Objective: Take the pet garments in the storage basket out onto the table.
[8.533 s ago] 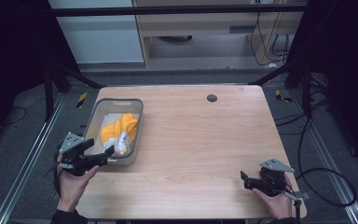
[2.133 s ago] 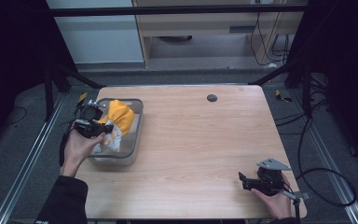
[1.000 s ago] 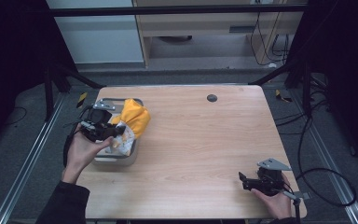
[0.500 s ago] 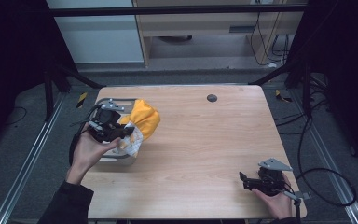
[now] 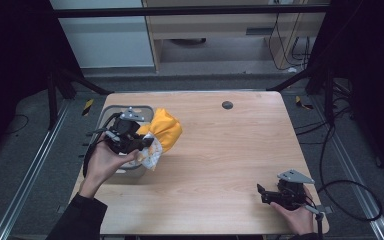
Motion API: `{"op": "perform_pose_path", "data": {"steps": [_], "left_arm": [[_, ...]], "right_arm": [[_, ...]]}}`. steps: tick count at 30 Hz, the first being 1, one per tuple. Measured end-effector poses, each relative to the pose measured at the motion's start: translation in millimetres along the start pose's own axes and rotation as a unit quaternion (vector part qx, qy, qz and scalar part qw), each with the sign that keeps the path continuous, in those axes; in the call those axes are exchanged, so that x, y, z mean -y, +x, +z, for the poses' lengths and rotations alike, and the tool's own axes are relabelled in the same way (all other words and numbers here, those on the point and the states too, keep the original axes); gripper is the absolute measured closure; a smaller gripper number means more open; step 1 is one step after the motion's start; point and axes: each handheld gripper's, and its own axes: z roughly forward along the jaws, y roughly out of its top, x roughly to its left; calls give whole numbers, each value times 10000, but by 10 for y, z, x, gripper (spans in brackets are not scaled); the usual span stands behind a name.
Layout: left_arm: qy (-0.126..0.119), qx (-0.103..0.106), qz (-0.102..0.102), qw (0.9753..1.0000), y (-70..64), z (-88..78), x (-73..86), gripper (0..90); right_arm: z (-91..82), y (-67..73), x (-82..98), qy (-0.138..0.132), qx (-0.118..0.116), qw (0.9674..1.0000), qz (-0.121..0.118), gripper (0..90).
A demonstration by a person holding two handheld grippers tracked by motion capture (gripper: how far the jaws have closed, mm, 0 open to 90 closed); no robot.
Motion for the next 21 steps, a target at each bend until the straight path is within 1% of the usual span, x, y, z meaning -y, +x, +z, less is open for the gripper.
{"op": "perform_pose_path", "data": {"steps": [1,3,6,7,8,12,13,21], "left_arm": [[0,0,0,10000,0,0,0,806],[-5,61,61,10000,-51,15,-24,806],[-16,92,97,9999,-96,34,-42,806],[-16,92,97,9999,-96,34,-42,806],[-9,114,117,9999,-131,51,-52,806],[24,179,200,9996,-188,96,-75,806],[11,196,192,9996,-203,110,-81,806],[96,307,300,9990,-282,224,-105,806]], "right_arm": [[0,0,0,0,0,10000,0,73],[-1,-1,1,-4,3,10000,-9,71],[1,-7,4,-21,25,10000,-56,71],[1,-7,4,-27,27,10000,-57,71],[-4,-3,3,-24,15,10000,-24,71],[-4,-9,5,-53,36,10000,-45,72],[-5,-10,5,-55,36,10000,-43,72],[-9,-12,5,-63,31,10000,-21,74]]}}
